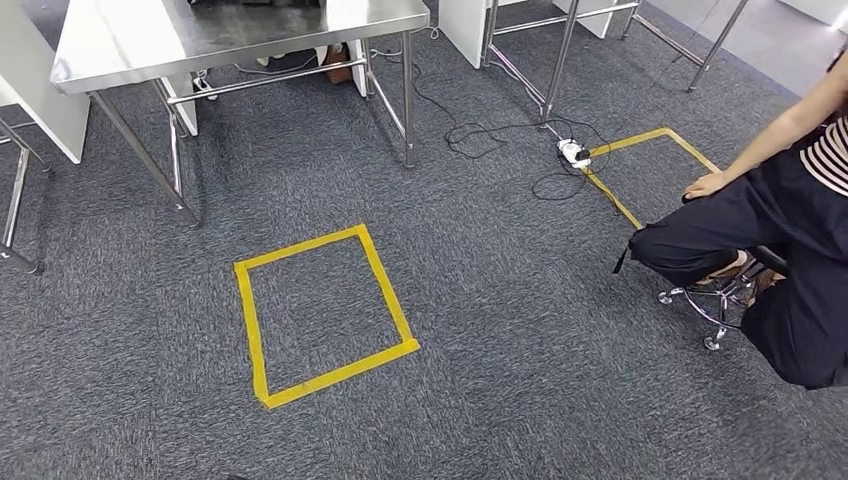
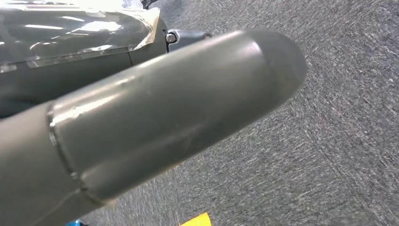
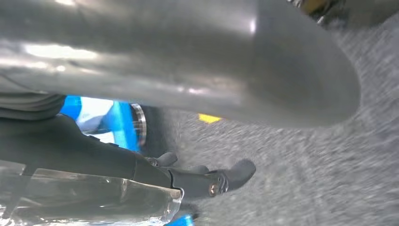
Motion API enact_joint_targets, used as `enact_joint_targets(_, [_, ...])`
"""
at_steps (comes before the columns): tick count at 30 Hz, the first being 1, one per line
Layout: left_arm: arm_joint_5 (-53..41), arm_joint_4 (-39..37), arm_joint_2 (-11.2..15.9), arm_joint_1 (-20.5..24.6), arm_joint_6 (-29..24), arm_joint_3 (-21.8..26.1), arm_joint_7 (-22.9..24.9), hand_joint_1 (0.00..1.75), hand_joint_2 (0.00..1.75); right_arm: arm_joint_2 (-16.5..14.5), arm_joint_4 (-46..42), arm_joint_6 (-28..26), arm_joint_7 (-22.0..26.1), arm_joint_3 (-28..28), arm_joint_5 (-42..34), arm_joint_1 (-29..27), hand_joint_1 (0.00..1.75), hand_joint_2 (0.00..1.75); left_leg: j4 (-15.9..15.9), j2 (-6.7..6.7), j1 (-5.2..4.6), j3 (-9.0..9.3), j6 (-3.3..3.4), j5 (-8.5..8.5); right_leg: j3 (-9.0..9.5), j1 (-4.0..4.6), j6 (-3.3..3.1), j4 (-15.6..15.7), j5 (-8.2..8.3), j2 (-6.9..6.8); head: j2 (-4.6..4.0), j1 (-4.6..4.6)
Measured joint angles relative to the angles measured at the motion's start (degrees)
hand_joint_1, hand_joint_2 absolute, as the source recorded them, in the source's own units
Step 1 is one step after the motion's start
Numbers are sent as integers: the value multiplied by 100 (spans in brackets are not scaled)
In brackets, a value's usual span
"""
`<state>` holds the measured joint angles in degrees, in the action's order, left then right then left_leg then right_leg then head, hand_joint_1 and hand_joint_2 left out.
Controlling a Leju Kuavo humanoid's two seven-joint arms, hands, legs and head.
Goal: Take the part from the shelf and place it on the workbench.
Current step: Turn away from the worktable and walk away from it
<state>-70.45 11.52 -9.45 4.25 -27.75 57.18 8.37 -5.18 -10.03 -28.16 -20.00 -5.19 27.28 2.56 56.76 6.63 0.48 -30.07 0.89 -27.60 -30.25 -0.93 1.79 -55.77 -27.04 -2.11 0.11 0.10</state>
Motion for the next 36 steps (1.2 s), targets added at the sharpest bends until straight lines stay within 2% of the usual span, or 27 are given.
enact_joint_targets(1, [-6,0,4,5,-22,-8,57,0,0,-4,0,-60,-39,0,31,3,0,0,123,-117,19,-45,-33,-111,3,-12,-50,16,29,58,0,-13])
enact_joint_targets(3, [25,-1,11,-8,-65,-8,190,0,0,-22,1,-160,-106,14,149,13,0,0,724,-463,51,-286,-78,-512,-6,-33,-123,31,79,181,0,-49])
enact_joint_targets(5, [103,-1,11,-27,-89,0,309,0,0,-39,2,-210,-168,46,283,16,0,0,1463,-624,58,-607,-92,-842,-36,-19,-151,21,101,312,0,-65])
enact_joint_targets(6, [129,-1,14,-32,-94,6,348,0,0,-43,2,-225,-191,63,326,12,0,0,1642,-651,58,-690,-90,-864,-44,-13,-158,12,107,384,0,-67])
enact_joint_targets(7, [137,-1,17,-35,-98,10,377,0,0,-44,2,-239,-207,77,354,7,0,0,1623,-666,59,-685,-82,-780,-48,-9,-161,0,110,455,0,-67])
enact_joint_targets(8, [131,-1,22,-37,-100,12,402,0,0,-46,2,-260,-218,91,377,5,0,0,1378,-689,61,-573,-67,-595,-48,-8,-162,-15,112,530,0,-67])
enact_joint_targets(10, [113,-1,32,-36,-101,12,452,0,0,-59,2,-305,-237,122,416,13,0,0,596,-896,73,-210,-22,-203,-59,3,-149,-46,113,677,0,-67])
enact_joint_targets(11, [107,-1,35,-36,-101,11,472,0,0,-68,2,-326,-243,138,431,23,0,0,279,-1008,79,-71,-3,-90,-80,10,-128,-61,119,746,0,-66])
enact_joint_targets(13, [102,0,40,-28,-102,10,493,0,0,-82,2,-348,-249,160,444,30,0,0,57,-1115,65,5,29,-63,-144,3,-48,-67,150,867,0,-63])
enact_joint_targets(14, [101,0,37,-23,-103,11,497,0,0,-85,2,-356,-254,165,445,23,0,0,43,-1051,54,-2,51,-46,-186,-13,0,-55,174,930,0,-64])
enact_joint_targets(15, [99,0,34,-17,-104,12,500,0,0,-88,2,-361,-258,169,446,10,0,0,20,-981,51,-2,89,-18,-226,-24,36,-74,177,902,0,-64])
enact_joint_targets(16, [98,1,33,-15,-104,12,503,0,0,-90,2,-364,-264,173,445,2,0,0,-6,-910,52,-1,129,11,-290,-24,52,-156,132,793,0,-53])
enact_joint_targets(17, [97,0,32,-20,-105,13,503,0,0,-90,2,-366,-270,178,446,4,0,0,-34,-827,56,-2,166,37,-403,-18,46,-353,22,638,0,-37])
enact_joint_targets(18, [97,0,33,-26,-105,14,503,0,0,-90,2,-366,-272,182,446,13,0,0,-48,-739,54,-9,191,53,-558,-17,26,-677,-146,455,0,-22])
enact_joint_targets(19, [97,0,34,-34,-106,14,504,0,0,-90,2,-367,-274,185,446,26,0,0,-50,-656,42,-24,203,57,-751,-17,12,-1076,-337,344,0,-7])
enact_joint_targets(21, [97,-1,34,-41,-106,15,504,0,0,-92,3,-367,-273,189,446,30,0,0,-47,-478,25,-47,211,61,-1028,-26,39,-1713,-578,275,0,-4])
enact_joint_targets(22, [97,-1,33,-40,-106,15,505,0,0,-93,3,-367,-274,189,446,20,0,0,-47,-398,20,-51,211,62,-1006,-29,77,-1741,-572,260,0,-2])
enact_joint_targets(23, [97,-1,30,-37,-106,15,505,0,0,-92,3,-367,-274,189,446,10,0,0,-46,-322,18,-50,209,62,-851,-31,122,-1512,-482,231,0,-2])
enact_joint_targets(24, [97,-1,27,-34,-106,15,505,0,0,-91,3,-367,-274,189,446,5,0,0,-45,-253,16,-42,203,60,-593,-30,159,-1092,-346,151,0,-1])
enact_joint_targets(26, [97,-1,21,-30,-106,15,505,0,0,-87,2,-367,-273,189,447,20,0,0,-38,-136,-10,-21,166,46,-124,-4,151,-285,-111,-124,0,-4])
enact_joint_targets(28, [97,-1,17,-23,-106,15,505,0,0,-84,2,-371,-273,190,448,31,0,0,-36,-37,-25,7,99,36,3,31,73,-18,-24,-236,0,-17])
enact_joint_targets(29, [97,-1,13,-18,-106,15,505,0,0,-80,2,-373,-273,191,448,29,0,0,-43,14,-18,23,61,36,-12,41,37,-13,-3,-170,0,-23])
enact_joint_targets(30, [97,-1,10,-11,-106,15,505,0,0,-79,2,-374,-274,191,447,23,0,0,-39,24,2,31,19,25,-12,26,-9,2,20,-102,0,-26])
enact_joint_targets(32, [96,-1,9,-10,-107,14,504,0,0,-75,2,-377,-275,191,446,22,0,0,145,-207,35,-32,-53,-146,0,-5,-92,40,74,23,0,-42])
enact_joint_targets(34, [96,-1,12,-25,-107,13,504,0,0,-82,2,-378,-275,191,447,29,0,0,797,-545,53,-305,-94,-554,-17,-9,-150,47,113,149,0,-65])
enact_joint_targets(35, [97,-1,12,-33,-106,13,504,0,0,-86,2,-378,-275,191,447,29,0,0,1210,-620,54,-490,-102,-748,-33,1,-164,41,123,218,0,-69])
enact_joint_targets(36, [87,-1,14,-39,-107,13,505,0,0,-91,2,-378,-274,191,445,24,0,0,1524,-649,55,-638,-105,-853,-45,9,-173,34,129,290,0,-70])
